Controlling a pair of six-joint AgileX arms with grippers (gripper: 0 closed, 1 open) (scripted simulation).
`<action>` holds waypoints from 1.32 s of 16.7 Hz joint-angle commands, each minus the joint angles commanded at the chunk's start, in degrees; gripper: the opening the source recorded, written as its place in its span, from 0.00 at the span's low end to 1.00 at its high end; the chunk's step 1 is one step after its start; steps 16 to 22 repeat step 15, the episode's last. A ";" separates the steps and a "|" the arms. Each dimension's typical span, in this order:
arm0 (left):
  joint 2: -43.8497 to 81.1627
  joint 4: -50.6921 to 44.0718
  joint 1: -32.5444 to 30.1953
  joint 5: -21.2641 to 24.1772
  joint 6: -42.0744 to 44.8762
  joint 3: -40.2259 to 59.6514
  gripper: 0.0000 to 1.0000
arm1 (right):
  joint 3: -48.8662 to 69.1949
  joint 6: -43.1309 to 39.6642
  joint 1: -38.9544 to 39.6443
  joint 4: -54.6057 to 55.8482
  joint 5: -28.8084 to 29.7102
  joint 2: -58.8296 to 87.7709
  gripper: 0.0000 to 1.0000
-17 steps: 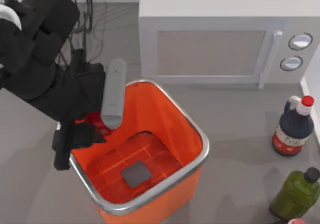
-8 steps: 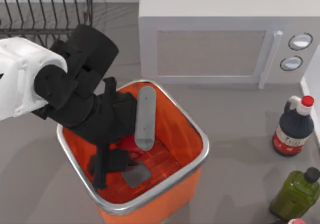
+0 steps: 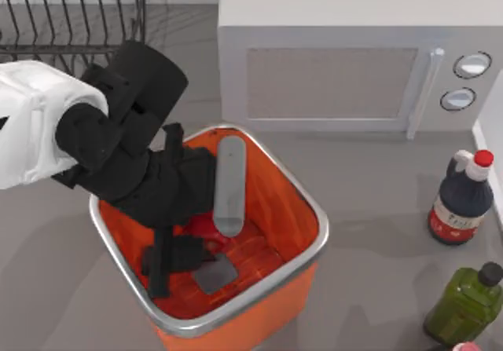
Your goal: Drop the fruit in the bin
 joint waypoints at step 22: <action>0.00 0.00 0.00 0.00 0.00 0.00 1.00 | 0.00 0.00 0.00 0.00 0.00 0.00 1.00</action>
